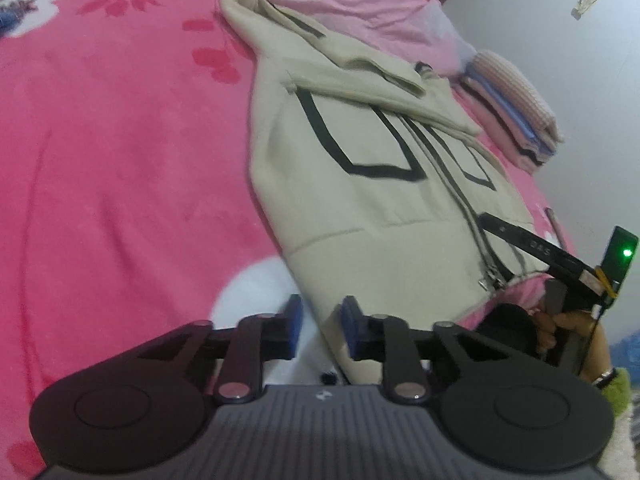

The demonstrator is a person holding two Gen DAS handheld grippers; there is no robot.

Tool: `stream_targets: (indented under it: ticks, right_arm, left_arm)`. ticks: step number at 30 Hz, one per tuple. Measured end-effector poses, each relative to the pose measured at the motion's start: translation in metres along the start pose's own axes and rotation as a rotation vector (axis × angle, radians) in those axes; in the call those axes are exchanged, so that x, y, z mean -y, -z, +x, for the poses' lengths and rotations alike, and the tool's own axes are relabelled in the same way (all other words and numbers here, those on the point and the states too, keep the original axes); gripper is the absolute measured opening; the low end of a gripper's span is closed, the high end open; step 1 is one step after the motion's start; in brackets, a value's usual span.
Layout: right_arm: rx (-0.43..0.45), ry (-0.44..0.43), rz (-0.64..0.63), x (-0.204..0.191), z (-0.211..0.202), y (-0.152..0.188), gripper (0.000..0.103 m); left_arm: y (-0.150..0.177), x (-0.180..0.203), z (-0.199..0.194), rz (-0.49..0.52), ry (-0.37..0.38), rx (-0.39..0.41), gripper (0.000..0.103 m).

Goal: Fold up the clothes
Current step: 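Roll both grippers down to the hoodie hem and close them on it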

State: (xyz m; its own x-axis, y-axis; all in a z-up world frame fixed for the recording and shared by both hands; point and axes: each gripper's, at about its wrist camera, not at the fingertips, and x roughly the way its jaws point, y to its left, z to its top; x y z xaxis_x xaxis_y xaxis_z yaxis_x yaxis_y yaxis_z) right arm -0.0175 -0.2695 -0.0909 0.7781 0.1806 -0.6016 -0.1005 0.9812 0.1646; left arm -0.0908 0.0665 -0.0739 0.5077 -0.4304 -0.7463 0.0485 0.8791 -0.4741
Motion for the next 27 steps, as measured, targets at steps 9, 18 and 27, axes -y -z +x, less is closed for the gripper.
stream_targets:
  ticks: [9,18,27]
  right_arm:
    - [0.043,-0.381,0.370,0.002,-0.059,0.023,0.078]
    - [-0.315,-0.645,0.765,-0.050,-0.034,0.082,0.071]
    - [-0.408,-0.597,0.902,-0.083,-0.010,0.104,0.049]
  left_arm:
    - [-0.004,-0.006,0.005,0.018,0.073,-0.040,0.015]
    - [-0.007,-0.016,0.006,-0.008,0.148,-0.039,0.013]
    - [-0.009,-0.031,0.005,-0.058,0.260,-0.034,0.013]
